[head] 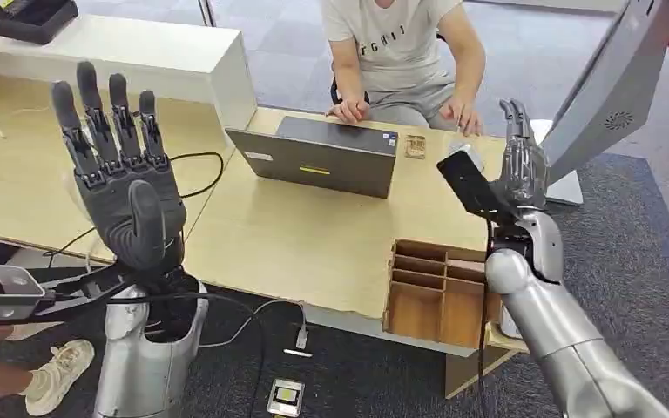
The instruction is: Pass the card to the sensor for recognition and then transmit it.
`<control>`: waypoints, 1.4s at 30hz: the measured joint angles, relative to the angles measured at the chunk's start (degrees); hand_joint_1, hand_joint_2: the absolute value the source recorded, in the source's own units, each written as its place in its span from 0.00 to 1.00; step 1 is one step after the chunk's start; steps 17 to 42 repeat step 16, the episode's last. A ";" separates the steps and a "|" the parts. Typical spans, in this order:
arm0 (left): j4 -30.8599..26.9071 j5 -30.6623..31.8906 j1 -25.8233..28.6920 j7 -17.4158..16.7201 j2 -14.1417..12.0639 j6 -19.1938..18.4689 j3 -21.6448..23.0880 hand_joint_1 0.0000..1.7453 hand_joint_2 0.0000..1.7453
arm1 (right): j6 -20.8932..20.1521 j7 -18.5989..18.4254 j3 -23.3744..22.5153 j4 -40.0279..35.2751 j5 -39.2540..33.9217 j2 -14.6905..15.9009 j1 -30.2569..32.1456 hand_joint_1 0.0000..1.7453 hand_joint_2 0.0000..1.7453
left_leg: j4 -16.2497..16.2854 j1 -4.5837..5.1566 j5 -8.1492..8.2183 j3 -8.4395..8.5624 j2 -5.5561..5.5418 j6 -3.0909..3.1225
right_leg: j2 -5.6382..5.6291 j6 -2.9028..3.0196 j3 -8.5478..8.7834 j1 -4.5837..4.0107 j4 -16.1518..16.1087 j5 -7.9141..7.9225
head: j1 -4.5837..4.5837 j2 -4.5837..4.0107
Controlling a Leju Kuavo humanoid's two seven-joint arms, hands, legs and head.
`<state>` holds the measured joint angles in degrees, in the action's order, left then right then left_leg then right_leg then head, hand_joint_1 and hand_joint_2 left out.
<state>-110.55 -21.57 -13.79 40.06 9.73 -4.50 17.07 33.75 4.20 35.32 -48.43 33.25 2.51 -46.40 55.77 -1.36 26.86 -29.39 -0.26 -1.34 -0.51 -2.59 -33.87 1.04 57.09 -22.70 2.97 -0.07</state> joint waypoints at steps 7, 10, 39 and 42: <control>-2.40 0.94 3.06 0.00 -2.32 2.93 0.00 0.00 1.00 | 6.42 4.06 -2.58 -24.33 -2.28 2.19 21.16 0.00 1.00 | -0.02 -0.04 0.11 -0.02 -0.01 0.00 | 0.00 0.02 0.00 -0.02 -0.02 -0.09 | 0.04 0.00; -3.34 1.64 3.98 0.00 -2.97 3.93 0.07 0.00 1.00 | 6.46 7.54 -5.07 -32.54 1.07 1.99 28.84 0.00 1.00 | -0.03 -0.04 0.12 -0.05 -0.01 0.01 | 0.00 0.02 0.00 -0.02 -0.02 -0.10 | 0.02 0.00; -4.41 2.77 4.64 0.00 -3.52 6.27 0.61 0.00 1.00 | 6.46 19.00 -10.14 -44.63 2.02 -1.38 37.95 0.00 1.00 | -0.04 -0.04 0.10 -0.01 0.01 -0.01 | -0.01 0.03 0.01 -0.02 -0.02 -0.09 | 0.04 0.00; -4.41 2.77 4.64 0.00 -3.52 6.27 0.61 0.00 1.00 | 6.46 19.00 -10.14 -44.63 2.02 -1.38 37.95 0.00 1.00 | -0.04 -0.04 0.10 -0.01 0.01 -0.01 | -0.01 0.03 0.01 -0.02 -0.02 -0.09 | 0.04 0.00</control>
